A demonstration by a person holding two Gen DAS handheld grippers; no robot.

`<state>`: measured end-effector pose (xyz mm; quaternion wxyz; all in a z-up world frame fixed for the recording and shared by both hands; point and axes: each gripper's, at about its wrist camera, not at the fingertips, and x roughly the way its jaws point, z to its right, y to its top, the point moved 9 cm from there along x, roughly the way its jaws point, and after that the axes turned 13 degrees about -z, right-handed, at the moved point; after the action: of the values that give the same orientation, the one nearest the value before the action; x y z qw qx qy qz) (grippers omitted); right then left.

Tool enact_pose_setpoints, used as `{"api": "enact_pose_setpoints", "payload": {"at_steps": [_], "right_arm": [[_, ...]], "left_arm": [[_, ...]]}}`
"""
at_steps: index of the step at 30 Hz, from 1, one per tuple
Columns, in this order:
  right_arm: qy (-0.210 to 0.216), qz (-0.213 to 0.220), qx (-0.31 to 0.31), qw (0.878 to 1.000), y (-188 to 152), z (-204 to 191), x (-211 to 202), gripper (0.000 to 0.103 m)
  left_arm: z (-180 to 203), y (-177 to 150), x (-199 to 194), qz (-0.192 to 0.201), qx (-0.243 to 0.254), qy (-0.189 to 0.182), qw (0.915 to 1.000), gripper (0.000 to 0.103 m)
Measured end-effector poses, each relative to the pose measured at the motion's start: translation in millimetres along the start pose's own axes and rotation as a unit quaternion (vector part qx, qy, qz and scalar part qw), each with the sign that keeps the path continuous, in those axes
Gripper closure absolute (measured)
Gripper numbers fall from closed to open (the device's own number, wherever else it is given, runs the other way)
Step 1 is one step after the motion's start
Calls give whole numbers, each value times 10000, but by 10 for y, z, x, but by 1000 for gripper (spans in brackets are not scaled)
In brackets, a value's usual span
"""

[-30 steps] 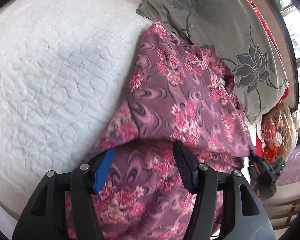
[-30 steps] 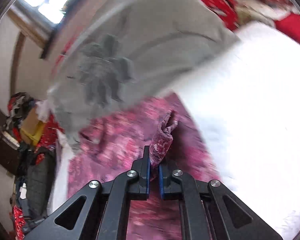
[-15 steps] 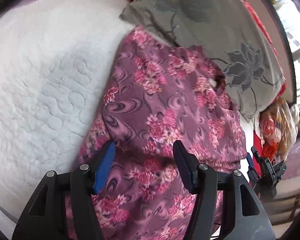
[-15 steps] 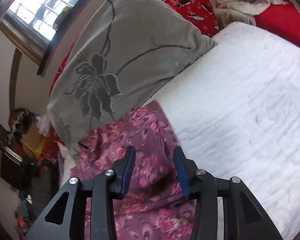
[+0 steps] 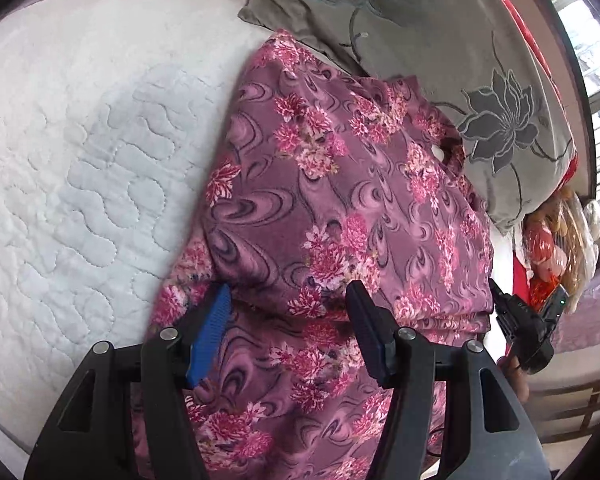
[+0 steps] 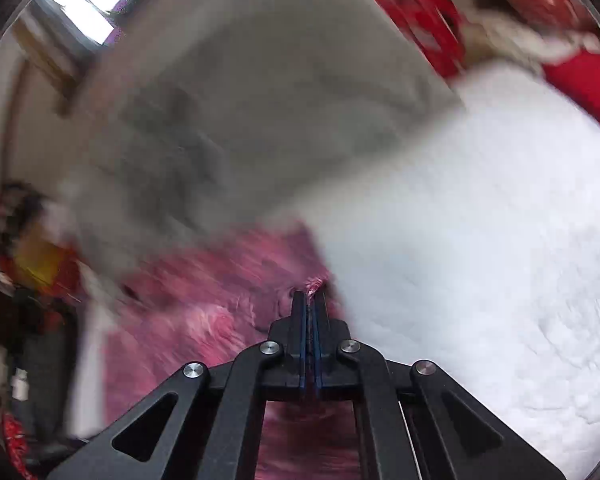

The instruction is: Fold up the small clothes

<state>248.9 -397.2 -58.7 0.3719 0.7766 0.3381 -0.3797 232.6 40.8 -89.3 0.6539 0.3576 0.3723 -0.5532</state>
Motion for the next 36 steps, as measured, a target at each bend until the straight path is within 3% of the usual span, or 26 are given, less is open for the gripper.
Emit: {"api": "enact_pose_setpoints", "payload": {"at_steps": [3,5,6,7,8,9,10,11,12,15,18,20,22,29,36], "right_arm": [[41,334,-118,9994,-49,-26,-294,92],[600,496,-390,9962,-122,-177,-529,92],[816,434,-575,9941,-187,-260,-594,87],[888,254,-778,9927,-274,-328,-583,76],[843,51,-933,9920,-355,-361,-519,68],[582,-461,-1154,9905,-506,-359,-320,56],[247,-906,-1251,9877,-622,-302,-139,57],[52,-1048,-1386,9848,-687,-283,-57,58],[-34,-793,-1604,9839,-680,-328,-123,59],[-19,-1026,-1591,9819,-772,-392,-279,56],[-173,-1181,-2047,9715,-1082,-397,-394,58],[-470,-1532,-2232,9615,-1415,-240,-330,58],[-616,-1445,-2375,9586,-1636,-145,-391,57],[-199,-1465,-1693,9744,-2239,264,-826,57],[-34,-1458,-1148,9826,-2893,799,-1171,53]], "left_arm": [[46,-101,-68,-17,141,132,9998,44],[113,-199,-72,-5,318,183,9993,44],[126,-242,-29,-31,371,258,9990,44],[129,-261,24,-70,385,347,9986,44],[122,-284,112,-127,396,491,9979,44],[134,-290,157,-66,476,669,9966,44],[152,-299,160,-30,567,818,9950,44],[187,-316,149,-42,658,977,9930,44],[211,-346,130,-94,698,1048,9920,44],[281,-523,49,-268,766,811,9934,44],[220,-769,92,-410,843,954,9910,44],[145,-949,196,-545,895,1103,9884,44],[154,-1078,149,-464,1098,1287,9845,44],[-118,-1565,40,-1075,707,844,9881,44],[-681,-2028,-294,-1119,284,757,9904,44]]}}
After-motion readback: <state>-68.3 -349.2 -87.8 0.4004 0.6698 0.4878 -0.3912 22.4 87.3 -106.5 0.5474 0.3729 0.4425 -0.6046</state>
